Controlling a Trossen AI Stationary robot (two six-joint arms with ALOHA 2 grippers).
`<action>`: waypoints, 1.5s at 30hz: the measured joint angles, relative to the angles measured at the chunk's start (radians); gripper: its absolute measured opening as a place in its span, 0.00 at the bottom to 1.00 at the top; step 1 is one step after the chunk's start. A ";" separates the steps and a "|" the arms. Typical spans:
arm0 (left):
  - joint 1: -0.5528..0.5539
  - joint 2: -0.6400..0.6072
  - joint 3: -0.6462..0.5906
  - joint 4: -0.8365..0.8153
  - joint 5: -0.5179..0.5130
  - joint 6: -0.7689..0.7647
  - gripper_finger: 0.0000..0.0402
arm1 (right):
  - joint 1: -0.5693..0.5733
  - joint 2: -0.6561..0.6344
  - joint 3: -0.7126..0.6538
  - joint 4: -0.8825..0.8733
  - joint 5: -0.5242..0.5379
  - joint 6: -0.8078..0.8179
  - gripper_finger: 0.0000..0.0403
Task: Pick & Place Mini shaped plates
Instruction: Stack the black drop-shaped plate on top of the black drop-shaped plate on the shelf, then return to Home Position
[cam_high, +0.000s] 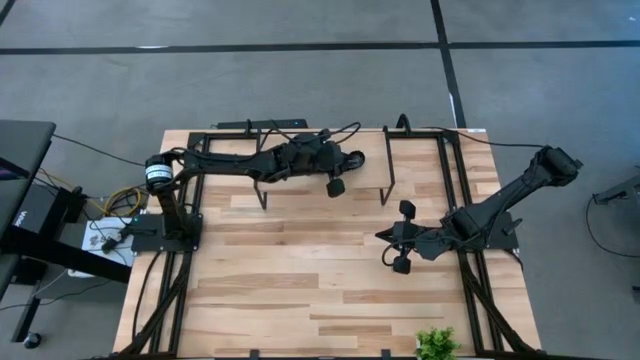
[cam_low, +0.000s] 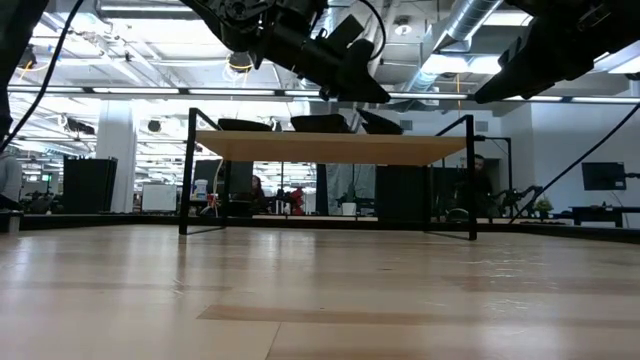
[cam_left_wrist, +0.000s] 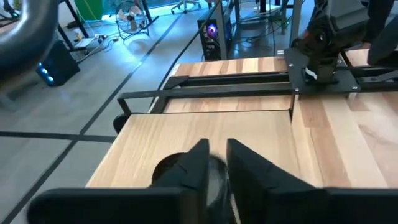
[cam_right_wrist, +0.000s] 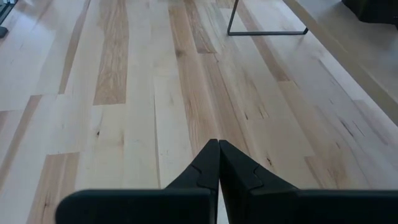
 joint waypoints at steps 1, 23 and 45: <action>0.000 0.000 0.000 0.000 0.000 0.000 0.16 | 0.000 0.000 0.000 0.000 0.000 0.000 0.00; -0.105 -0.101 -0.002 -0.180 -0.012 -0.070 0.24 | 0.005 -0.031 0.048 0.016 0.011 -0.139 0.00; -0.578 -1.142 -0.617 -0.351 -0.416 -0.187 0.02 | 0.001 -0.232 0.112 0.075 -0.149 -0.286 0.00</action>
